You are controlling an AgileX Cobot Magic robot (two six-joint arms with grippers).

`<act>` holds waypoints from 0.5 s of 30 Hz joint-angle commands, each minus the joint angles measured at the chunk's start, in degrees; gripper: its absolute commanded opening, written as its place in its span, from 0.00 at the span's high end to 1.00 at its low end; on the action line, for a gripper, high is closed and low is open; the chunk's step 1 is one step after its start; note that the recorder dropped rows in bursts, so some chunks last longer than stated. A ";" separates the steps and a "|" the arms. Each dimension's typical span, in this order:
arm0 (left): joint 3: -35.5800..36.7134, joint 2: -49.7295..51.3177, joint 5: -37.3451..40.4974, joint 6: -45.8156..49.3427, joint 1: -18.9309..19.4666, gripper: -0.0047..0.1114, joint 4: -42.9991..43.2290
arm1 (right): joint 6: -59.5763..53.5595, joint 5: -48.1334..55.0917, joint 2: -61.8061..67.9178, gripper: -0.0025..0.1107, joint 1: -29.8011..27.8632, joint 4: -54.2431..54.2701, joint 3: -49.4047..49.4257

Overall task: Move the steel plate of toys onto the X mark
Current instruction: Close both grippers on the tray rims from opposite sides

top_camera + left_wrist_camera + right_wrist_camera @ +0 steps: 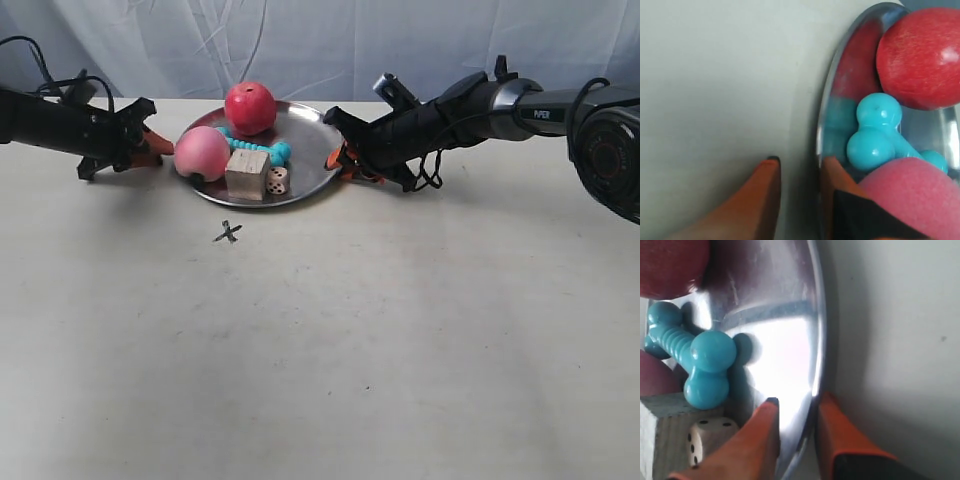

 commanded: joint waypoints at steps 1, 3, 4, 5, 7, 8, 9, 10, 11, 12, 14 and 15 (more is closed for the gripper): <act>-0.26 2.60 -3.17 -0.84 -2.63 0.71 4.81 | -0.18 2.54 -0.07 0.75 0.15 -0.16 -0.07; -0.40 2.60 -3.93 -1.94 -3.11 0.71 5.25 | -0.18 2.84 -0.07 0.75 0.15 -0.16 -0.07; -0.40 2.60 -4.07 -2.38 -3.34 0.71 5.25 | -0.18 3.11 -0.07 0.75 0.15 -0.16 -0.07; -0.40 2.60 -4.20 -2.36 -3.62 0.71 5.13 | -0.18 3.25 -0.07 0.75 0.15 -0.16 -0.07; -0.40 2.60 -4.52 -2.36 -3.97 0.71 4.99 | -0.18 3.84 -0.07 0.75 0.15 -0.16 -0.07; -0.40 2.60 -4.52 -2.36 -4.21 0.71 4.96 | -0.18 3.84 -0.07 0.75 0.15 -0.16 -0.07; -0.40 2.60 -4.52 -2.36 -4.34 0.73 4.96 | -0.18 3.95 -0.07 0.75 0.15 -0.16 -0.07; -0.40 2.60 -4.33 -2.36 -4.44 0.75 4.96 | -0.18 4.07 -0.07 0.75 0.15 -0.16 -0.07; -0.40 2.60 -3.94 -2.36 -4.44 0.79 4.96 | -0.18 4.07 -0.07 0.75 0.15 -0.16 -0.07; -0.40 2.60 -3.51 -2.36 -4.44 0.84 4.96 | -0.18 3.96 -0.07 0.77 0.15 -0.16 -0.07; -0.40 2.60 -2.41 -2.36 -4.44 0.94 5.40 | -0.18 3.96 -0.07 0.84 0.15 -0.26 -0.07; -0.40 2.60 -2.14 -2.21 -4.44 0.96 5.84 | -0.18 3.96 -0.07 0.89 0.15 -0.37 -0.07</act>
